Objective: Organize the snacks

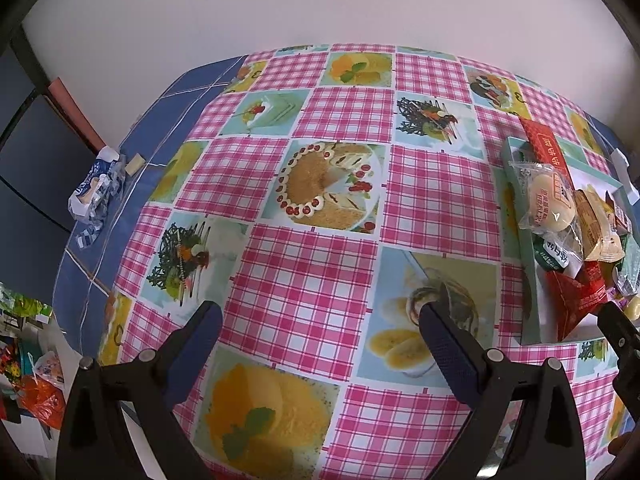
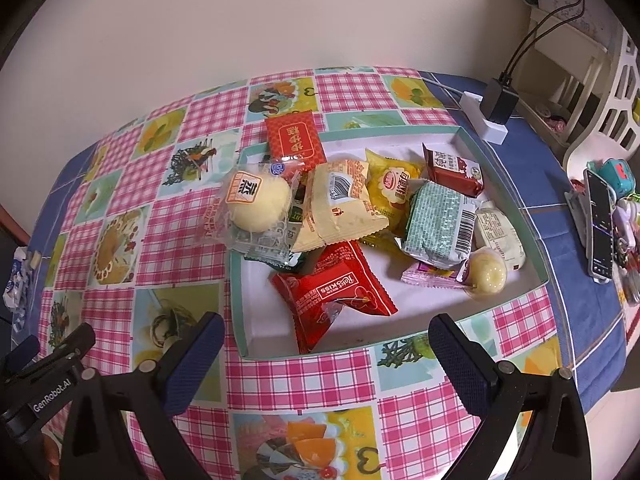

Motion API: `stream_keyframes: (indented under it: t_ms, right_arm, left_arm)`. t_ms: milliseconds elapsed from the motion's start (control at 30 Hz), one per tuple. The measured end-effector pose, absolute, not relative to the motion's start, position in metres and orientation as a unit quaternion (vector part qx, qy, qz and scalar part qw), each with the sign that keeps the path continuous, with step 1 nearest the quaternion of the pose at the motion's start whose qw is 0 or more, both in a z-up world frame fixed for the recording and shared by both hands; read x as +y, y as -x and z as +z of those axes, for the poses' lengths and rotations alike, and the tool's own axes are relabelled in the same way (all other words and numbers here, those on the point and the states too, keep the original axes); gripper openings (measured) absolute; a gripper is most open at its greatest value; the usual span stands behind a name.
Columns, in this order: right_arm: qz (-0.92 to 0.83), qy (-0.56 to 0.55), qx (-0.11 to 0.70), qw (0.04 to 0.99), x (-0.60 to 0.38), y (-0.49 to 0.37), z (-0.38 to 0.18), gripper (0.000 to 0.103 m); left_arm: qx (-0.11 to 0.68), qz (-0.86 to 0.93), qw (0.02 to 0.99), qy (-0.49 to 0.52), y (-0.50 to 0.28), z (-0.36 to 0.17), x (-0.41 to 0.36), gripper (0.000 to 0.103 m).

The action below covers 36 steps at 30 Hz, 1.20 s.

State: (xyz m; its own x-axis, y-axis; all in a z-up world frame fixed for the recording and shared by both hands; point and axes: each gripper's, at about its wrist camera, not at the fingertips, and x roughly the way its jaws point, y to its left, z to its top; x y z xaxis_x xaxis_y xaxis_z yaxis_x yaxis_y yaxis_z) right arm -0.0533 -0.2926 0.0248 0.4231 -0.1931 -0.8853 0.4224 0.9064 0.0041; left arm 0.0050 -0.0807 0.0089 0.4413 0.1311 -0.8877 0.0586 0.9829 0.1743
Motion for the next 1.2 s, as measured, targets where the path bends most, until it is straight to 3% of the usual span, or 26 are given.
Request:
stream_keyframes:
  t_ms: [1200]
  right_arm:
    - [-0.181,-0.106,0.514,0.832,-0.2936,0.051,0.0218,0.103]
  left_arm:
    - [0.537,0.02,0.84,-0.073,-0.0065,0.0065,-0.0783,0.099]
